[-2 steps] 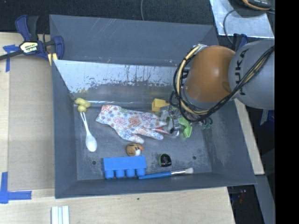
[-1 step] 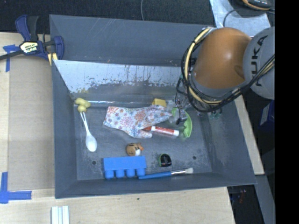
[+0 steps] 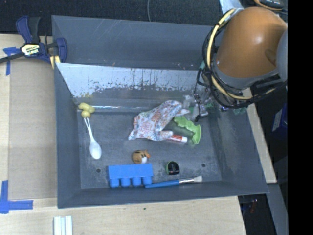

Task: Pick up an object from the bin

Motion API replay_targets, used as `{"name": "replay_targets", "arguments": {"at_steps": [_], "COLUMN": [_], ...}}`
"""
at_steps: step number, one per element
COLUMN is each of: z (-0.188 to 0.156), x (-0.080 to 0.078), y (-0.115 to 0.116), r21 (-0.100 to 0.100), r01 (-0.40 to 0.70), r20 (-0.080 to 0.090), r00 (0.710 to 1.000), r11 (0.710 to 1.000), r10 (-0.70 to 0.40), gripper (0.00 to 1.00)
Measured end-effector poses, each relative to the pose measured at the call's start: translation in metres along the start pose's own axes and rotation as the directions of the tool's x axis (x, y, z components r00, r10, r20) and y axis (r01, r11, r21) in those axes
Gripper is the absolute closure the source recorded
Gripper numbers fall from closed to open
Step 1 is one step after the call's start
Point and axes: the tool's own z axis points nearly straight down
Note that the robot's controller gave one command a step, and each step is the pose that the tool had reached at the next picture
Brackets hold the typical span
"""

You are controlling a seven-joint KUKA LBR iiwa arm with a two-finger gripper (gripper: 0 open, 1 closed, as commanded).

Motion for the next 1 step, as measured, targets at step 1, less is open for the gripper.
{"name": "replay_targets", "arguments": {"at_steps": [1], "z": [-0.0797], "x": [-0.0058], "y": [0.0029], "r21": [0.0], "r01": [-0.007], "r20": [0.003], "r00": [1.0], "r11": [1.0], "r10": [0.007], "gripper": [1.0]}}
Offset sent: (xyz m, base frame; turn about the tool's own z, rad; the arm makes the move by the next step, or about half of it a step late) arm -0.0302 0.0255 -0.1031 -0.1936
